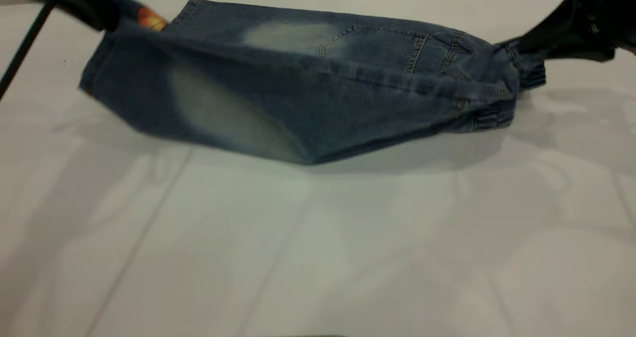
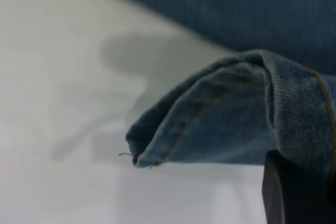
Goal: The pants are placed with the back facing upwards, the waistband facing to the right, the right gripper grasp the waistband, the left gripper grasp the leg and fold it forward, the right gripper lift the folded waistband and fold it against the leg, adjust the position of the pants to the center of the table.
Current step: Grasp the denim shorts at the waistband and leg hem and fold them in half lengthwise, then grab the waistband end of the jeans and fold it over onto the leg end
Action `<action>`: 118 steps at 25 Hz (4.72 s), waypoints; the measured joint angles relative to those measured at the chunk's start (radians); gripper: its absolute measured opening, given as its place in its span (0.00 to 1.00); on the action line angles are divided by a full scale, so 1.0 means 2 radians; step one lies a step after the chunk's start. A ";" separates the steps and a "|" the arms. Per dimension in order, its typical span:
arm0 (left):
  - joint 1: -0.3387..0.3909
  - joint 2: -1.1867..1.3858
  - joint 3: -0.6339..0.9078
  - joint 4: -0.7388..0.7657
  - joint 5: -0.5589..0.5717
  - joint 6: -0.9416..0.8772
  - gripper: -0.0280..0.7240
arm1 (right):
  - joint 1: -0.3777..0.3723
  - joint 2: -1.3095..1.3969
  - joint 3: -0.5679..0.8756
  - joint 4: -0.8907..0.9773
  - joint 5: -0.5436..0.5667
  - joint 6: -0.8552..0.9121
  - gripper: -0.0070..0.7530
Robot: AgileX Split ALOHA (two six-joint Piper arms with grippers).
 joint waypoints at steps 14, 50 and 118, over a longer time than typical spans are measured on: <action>0.000 0.115 -0.172 0.002 0.017 0.024 0.10 | -0.003 0.086 -0.138 0.024 -0.004 0.009 0.05; 0.001 0.193 -0.188 0.018 -0.171 0.073 0.70 | -0.021 0.159 -0.290 0.019 -0.047 0.009 0.88; -0.159 0.278 -0.260 -0.070 -0.156 0.075 0.72 | -0.073 0.186 -0.312 -0.133 0.148 0.100 0.09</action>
